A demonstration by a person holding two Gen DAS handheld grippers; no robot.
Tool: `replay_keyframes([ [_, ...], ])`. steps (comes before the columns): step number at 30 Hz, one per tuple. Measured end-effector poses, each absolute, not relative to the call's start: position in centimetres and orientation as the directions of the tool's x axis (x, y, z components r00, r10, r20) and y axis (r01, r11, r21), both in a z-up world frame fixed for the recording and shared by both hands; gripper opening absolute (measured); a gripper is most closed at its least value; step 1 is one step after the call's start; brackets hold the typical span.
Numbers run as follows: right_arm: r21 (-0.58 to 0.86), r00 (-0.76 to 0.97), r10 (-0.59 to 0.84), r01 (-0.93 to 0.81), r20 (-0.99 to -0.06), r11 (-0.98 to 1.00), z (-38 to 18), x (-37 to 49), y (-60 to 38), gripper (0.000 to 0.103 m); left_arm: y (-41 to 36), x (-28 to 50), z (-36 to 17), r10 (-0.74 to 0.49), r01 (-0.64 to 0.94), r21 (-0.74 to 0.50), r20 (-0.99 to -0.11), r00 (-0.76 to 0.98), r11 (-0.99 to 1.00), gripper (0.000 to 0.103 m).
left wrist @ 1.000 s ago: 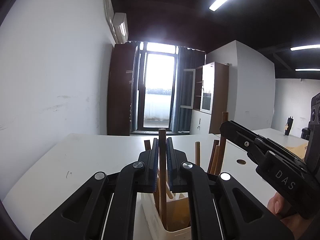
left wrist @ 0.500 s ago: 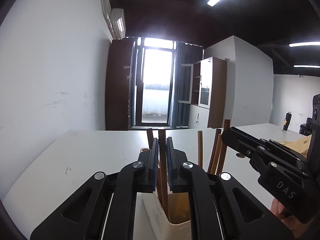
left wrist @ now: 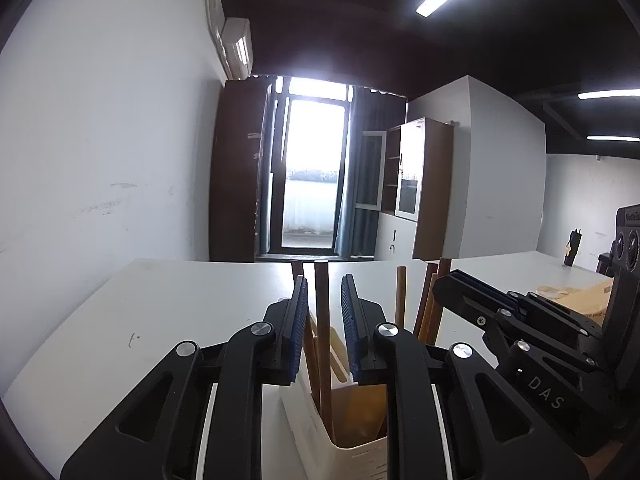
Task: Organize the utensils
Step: 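Open both tools to release the dark chopsticks in the holder, then withdraw both open tools up and away from the holder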
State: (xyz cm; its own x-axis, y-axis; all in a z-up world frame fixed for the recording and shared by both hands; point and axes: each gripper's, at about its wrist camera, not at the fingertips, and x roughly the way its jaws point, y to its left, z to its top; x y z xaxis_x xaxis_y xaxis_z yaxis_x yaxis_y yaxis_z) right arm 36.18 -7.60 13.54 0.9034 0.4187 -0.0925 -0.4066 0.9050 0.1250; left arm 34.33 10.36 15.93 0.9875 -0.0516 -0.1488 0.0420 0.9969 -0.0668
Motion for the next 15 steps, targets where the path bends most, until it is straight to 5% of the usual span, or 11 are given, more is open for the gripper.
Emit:
replay_keyframes([
  [4, 0.133, 0.906, 0.415, -0.403, -0.077, 0.905, 13.7, 36.2, -8.0, 0.027, 10.6, 33.4, 16.8, -0.063, 0.053, -0.083, -0.120, 0.991, 0.995, 0.024],
  [15, 0.158, 0.919, 0.384, -0.368, -0.085, 0.916, 13.6, 36.7, -8.8, 0.037, 9.7, 32.0, 17.4, -0.075, 0.067, -0.072, -0.116, 0.990, 0.995, 0.033],
])
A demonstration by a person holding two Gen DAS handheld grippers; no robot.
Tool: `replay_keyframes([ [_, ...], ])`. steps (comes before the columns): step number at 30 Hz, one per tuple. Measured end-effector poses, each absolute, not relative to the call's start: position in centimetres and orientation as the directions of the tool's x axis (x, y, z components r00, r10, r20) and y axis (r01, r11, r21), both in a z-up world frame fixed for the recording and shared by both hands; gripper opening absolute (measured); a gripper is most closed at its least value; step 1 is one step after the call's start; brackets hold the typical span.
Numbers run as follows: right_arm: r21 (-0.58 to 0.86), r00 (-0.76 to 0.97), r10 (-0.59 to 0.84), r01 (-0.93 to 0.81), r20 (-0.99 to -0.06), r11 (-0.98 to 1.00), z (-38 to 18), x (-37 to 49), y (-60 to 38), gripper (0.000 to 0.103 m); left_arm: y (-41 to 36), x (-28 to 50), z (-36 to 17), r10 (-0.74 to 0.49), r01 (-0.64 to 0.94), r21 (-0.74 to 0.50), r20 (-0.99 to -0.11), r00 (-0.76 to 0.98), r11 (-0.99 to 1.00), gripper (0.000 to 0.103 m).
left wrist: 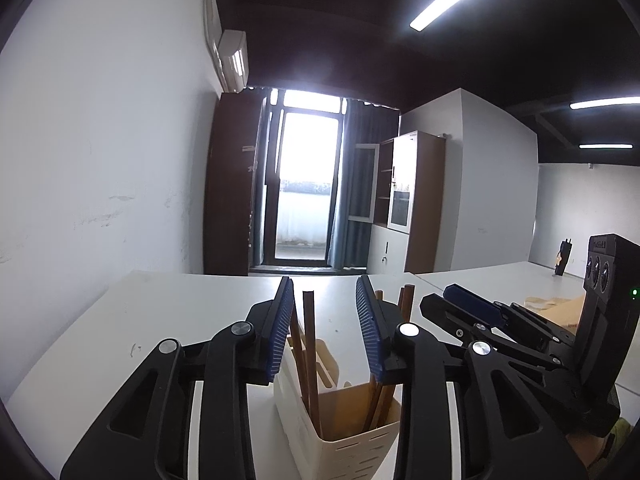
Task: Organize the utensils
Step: 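Withdraw both open tools up and away from the holder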
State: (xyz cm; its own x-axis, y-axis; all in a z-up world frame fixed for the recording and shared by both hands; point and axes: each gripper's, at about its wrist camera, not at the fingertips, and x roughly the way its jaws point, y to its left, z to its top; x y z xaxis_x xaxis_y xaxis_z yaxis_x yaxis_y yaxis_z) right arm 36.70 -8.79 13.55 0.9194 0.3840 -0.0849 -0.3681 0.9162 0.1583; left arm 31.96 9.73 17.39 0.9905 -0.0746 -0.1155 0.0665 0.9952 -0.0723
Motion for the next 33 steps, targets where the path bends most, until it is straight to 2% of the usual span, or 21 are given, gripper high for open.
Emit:
replay_keyframes([
  [4, 0.162, 0.922, 0.376, -0.360, -0.090, 0.919, 13.7, 36.5, -9.1, 0.043, 9.4, 31.7, 17.1, -0.080, 0.070, -0.073, -0.150, 0.985, 0.995, 0.038],
  [13, 0.154, 0.925, 0.354, -0.332, -0.142, 0.931, 13.6, 35.3, -9.7, 0.057, 9.2, 30.0, 15.8, -0.043, 0.036, -0.033, -0.256, 0.966, 0.999, 0.055],
  [20, 0.170, 0.904, 0.351, -0.317, -0.244, 0.933, 12.8, 34.7, -9.5, 0.065, 9.5, 28.5, 14.5, -0.031, 0.020, -0.036, -0.339, 0.940, 0.999, 0.066],
  [28, 0.184, 0.873, 0.347, -0.300, -0.342, 0.936, 11.0, 34.0, -8.7, 0.070, 10.0, 28.0, 12.4, -0.052, 0.023, -0.072, -0.425, 0.904, 0.997, 0.076],
  [33, 0.175, 0.830, 0.344, -0.296, -0.440, 0.939, 9.4, 34.0, -7.7, 0.071, 10.6, 27.5, 11.2, -0.048, 0.009, -0.088, -0.452, 0.891, 0.996, 0.081],
])
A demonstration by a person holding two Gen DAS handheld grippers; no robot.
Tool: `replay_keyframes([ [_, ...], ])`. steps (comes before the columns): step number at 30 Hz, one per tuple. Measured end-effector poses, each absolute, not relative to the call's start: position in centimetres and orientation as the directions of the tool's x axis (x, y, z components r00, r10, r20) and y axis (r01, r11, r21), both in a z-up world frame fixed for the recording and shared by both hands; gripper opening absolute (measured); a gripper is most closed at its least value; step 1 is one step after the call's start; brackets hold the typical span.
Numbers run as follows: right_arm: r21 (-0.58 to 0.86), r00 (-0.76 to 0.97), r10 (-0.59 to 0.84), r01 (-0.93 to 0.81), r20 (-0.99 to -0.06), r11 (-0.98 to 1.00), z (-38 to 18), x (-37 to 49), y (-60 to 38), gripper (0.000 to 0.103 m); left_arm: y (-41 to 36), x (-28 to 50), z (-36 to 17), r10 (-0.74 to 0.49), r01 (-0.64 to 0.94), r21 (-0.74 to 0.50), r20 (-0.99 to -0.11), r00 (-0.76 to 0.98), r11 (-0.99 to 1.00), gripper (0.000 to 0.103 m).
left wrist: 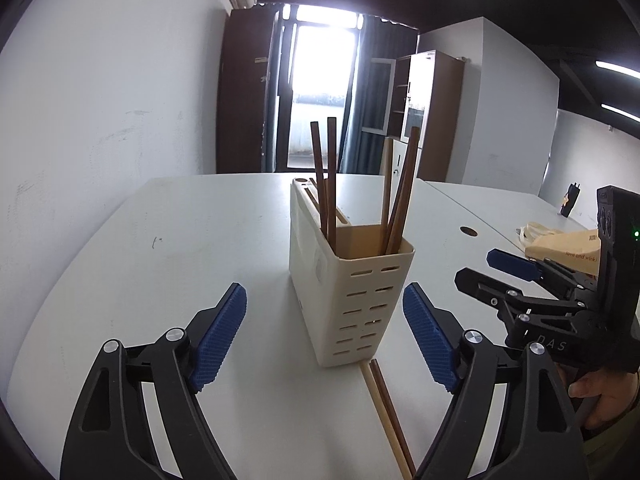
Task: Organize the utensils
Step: 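Withdraw both open tools up and away from the holder, then lower both open tools toward the two chopsticks lying beside the holder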
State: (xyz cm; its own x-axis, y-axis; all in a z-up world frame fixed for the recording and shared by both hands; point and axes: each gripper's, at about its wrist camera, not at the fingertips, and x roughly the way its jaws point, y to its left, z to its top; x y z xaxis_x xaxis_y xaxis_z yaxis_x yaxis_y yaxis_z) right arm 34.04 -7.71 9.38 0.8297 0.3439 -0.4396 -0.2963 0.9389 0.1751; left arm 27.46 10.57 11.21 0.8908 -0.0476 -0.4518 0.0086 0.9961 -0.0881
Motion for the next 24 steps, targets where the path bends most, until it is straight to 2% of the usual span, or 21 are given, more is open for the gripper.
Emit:
replay_keyframes([
  [5, 0.116, 0.803, 0.289, -0.269, -0.521, 0.956, 7.7, 33.2, -6.5, 0.072, 10.6, 27.5, 9.6, -0.055, 0.014, -0.085, -0.497, 0.866, 0.996, 0.087],
  [13, 0.191, 0.653, 0.294, -0.226, -0.698, 0.955, 3.9, 35.6, -5.9, 0.072, 11.1, 27.5, 8.4, -0.059, 0.016, -0.084, -0.534, 0.844, 0.996, 0.088],
  [24, 0.211, 0.500, 0.292, -0.214, -0.815, 0.954, 0.6, 37.4, -3.6, 0.070, 13.3, 28.7, 6.9, -0.080, -0.014, -0.155, -0.582, 0.809, 0.988, 0.088],
])
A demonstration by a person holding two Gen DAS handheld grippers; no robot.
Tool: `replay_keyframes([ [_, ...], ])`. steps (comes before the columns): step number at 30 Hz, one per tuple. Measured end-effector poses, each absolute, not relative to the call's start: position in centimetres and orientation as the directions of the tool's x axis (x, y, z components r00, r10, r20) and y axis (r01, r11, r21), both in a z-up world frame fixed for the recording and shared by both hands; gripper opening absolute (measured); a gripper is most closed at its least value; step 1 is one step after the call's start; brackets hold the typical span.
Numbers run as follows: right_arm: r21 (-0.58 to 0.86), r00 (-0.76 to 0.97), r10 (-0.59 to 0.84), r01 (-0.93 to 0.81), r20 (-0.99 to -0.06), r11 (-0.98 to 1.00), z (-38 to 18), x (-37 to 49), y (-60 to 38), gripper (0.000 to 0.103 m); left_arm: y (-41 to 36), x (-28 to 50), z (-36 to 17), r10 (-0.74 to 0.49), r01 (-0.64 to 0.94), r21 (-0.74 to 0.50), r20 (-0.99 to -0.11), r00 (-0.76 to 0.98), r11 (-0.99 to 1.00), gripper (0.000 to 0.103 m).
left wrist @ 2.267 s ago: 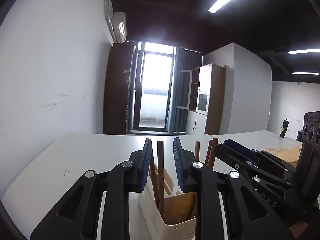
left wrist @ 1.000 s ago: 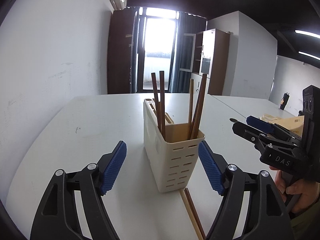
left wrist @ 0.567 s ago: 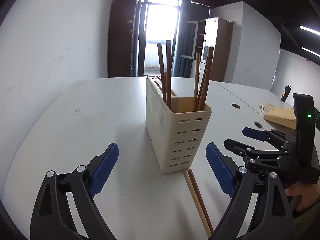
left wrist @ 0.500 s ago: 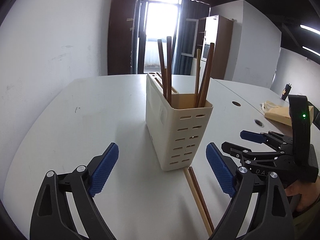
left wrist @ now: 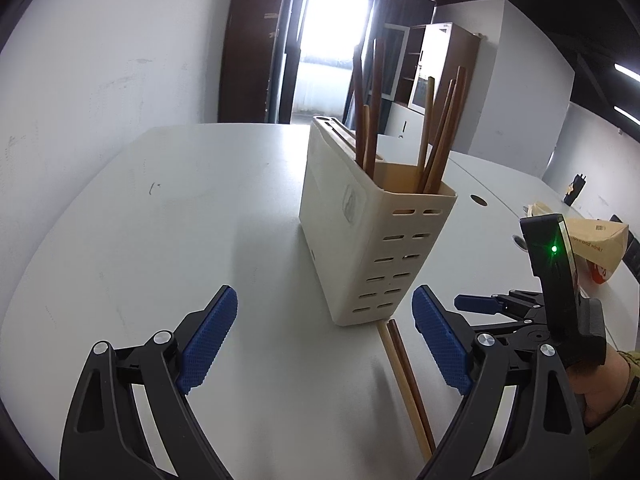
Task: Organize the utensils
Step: 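Lower both open tools toward the two chopsticks lying beside the holder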
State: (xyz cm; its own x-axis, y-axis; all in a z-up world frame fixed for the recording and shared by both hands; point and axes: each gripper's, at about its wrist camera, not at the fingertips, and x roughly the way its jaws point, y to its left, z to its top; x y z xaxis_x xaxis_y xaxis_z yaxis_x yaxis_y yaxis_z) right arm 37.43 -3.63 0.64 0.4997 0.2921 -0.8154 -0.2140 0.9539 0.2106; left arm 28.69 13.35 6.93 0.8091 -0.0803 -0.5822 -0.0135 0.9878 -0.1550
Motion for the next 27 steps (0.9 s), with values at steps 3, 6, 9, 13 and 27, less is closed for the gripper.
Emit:
replay_keyframes([
  [3, 0.206, 0.474, 0.281, -0.205, -0.835, 0.957, -0.2, 37.7, -3.3, 0.063, 14.0, 29.4, 6.1, -0.082, -0.028, -0.169, -0.609, 0.789, 0.985, 0.088],
  [6, 0.214, 0.449, 0.279, -0.191, -0.849, 0.958, -1.1, 38.0, -3.1, 0.055, 14.4, 29.5, 5.6, -0.093, -0.029, -0.184, -0.620, 0.779, 0.983, 0.088],
  [9, 0.213, 0.430, 0.277, -0.192, -0.859, 0.958, -1.8, 38.0, -2.4, 0.053, 14.5, 29.4, 5.4, -0.080, -0.039, -0.176, -0.621, 0.779, 0.984, 0.088],
  [13, 0.203, 0.417, 0.268, -0.196, -0.868, 0.960, -2.6, 37.8, -1.8, 0.050, 14.2, 29.1, 5.5, -0.073, -0.041, -0.166, -0.626, 0.776, 0.985, 0.088],
  [27, 0.155, 0.402, 0.237, -0.227, -0.885, 0.962, -4.4, 35.2, 0.7, 0.048, 13.6, 28.6, 5.9, -0.071, -0.022, -0.141, -0.624, 0.778, 0.990, 0.088],
])
